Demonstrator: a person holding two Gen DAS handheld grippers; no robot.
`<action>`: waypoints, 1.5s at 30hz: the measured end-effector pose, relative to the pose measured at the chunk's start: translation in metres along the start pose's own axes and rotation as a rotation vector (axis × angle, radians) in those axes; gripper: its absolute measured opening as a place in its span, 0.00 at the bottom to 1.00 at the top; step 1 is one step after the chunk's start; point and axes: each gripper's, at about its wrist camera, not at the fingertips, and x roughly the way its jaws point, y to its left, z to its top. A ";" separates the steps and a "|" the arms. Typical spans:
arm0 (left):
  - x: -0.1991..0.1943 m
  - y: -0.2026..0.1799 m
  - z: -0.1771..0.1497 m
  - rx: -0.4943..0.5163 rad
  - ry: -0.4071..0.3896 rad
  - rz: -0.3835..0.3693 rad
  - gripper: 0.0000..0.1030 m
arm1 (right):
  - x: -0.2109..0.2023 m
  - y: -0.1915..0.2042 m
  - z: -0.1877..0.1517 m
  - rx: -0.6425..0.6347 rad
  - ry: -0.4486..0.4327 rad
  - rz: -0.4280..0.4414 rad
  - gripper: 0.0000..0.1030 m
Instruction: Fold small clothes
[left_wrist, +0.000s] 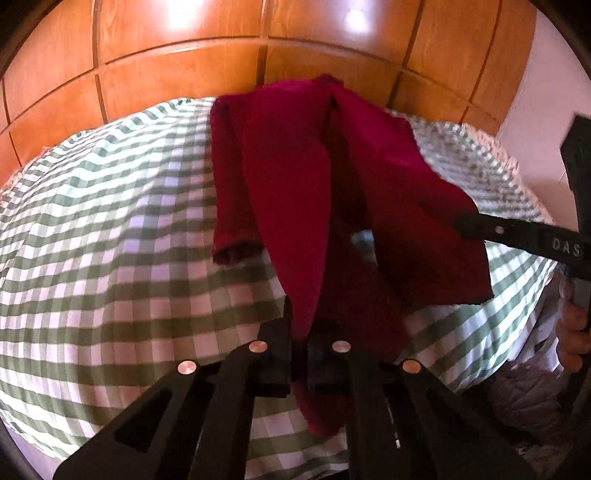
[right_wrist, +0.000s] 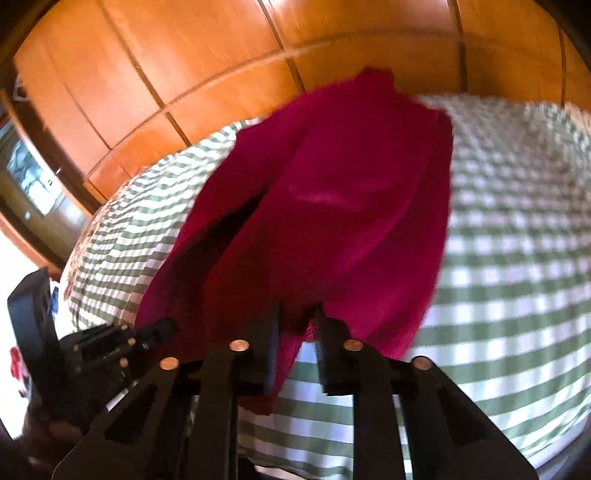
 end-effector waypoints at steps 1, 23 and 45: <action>-0.004 0.002 0.003 -0.003 -0.012 -0.006 0.04 | -0.006 -0.003 0.002 -0.009 -0.013 0.000 0.11; -0.037 0.182 0.198 -0.378 -0.274 0.268 0.04 | -0.034 -0.246 0.152 0.179 -0.199 -0.715 0.07; 0.039 0.135 0.121 -0.358 -0.052 0.000 0.48 | 0.020 -0.196 0.082 0.313 0.018 -0.131 0.66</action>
